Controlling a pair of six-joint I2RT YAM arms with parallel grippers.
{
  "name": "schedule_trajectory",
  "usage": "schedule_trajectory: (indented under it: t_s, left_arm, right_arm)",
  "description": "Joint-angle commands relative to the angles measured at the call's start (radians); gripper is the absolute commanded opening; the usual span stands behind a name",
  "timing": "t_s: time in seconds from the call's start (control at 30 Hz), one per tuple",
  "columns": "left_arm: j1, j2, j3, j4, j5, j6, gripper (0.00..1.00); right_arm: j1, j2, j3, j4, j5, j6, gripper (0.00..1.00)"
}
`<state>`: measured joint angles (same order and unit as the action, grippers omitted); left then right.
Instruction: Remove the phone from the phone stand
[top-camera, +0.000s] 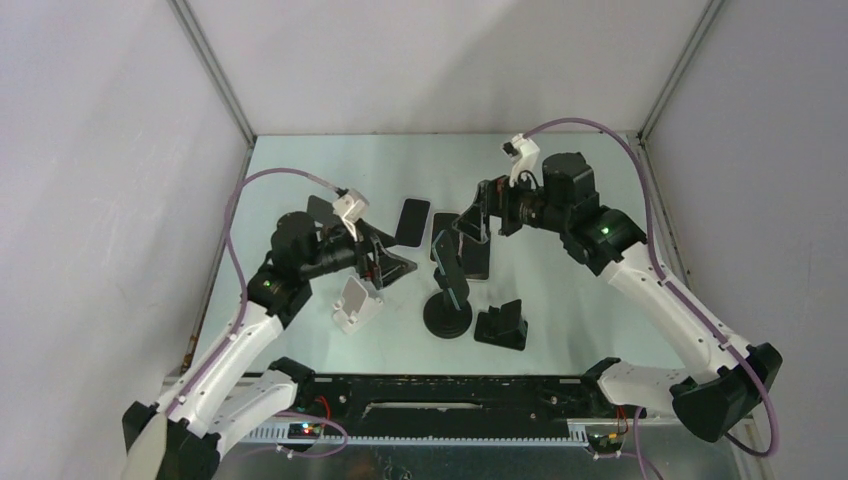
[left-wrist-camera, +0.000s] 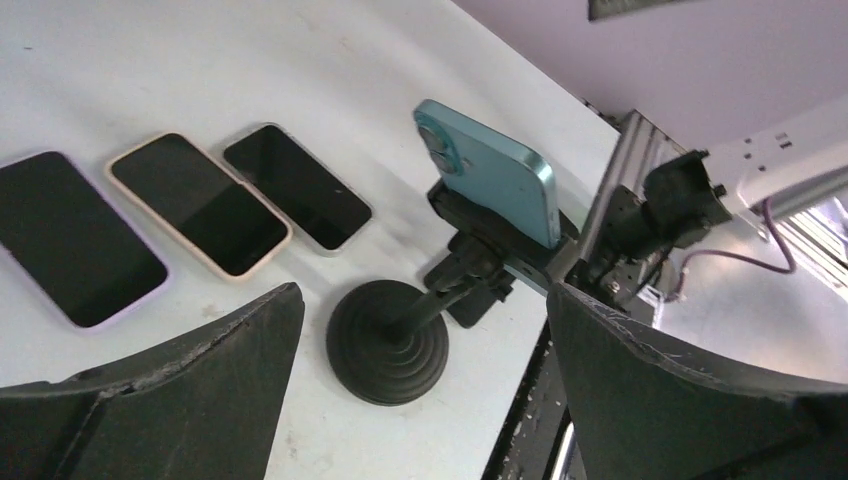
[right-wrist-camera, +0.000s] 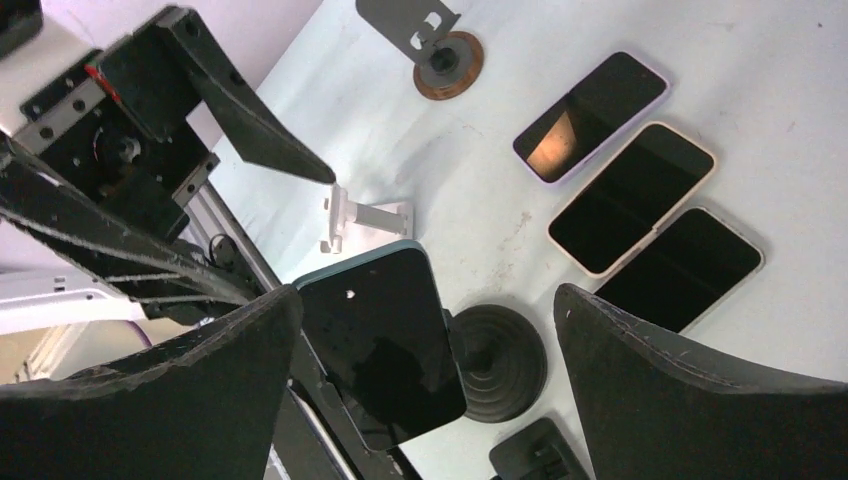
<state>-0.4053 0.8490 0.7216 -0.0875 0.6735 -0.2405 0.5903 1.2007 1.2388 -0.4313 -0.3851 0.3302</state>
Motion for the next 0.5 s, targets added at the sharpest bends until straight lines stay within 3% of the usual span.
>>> schedule_trajectory:
  t_s: [0.0, 0.13, 0.27, 0.37, 0.47]
  left_arm:
    - [-0.03, 0.012, -0.005, 0.129, 0.107, -0.041, 1.0]
    - [-0.032, 0.005, -0.022, 0.112, 0.079, -0.055, 1.0]
    - [-0.032, -0.045, -0.048, 0.079, 0.04, -0.062, 1.0]
    - [-0.032, -0.091, -0.064, 0.042, -0.013, -0.064, 1.0]
    - [-0.032, -0.104, -0.061, -0.012, -0.082, -0.063, 1.0]
  right_arm:
    - [-0.035, -0.025, 0.022, -0.026, -0.051, 0.041, 0.99]
    - [-0.088, -0.049, -0.069, 0.09, -0.141, 0.088, 0.99]
    - [-0.17, -0.025, -0.09, 0.1, -0.251, 0.111, 0.99]
    - [-0.154, -0.015, -0.09, 0.093, -0.222, 0.084, 0.99]
    - [-0.116, -0.011, -0.09, 0.058, -0.075, 0.088, 0.99]
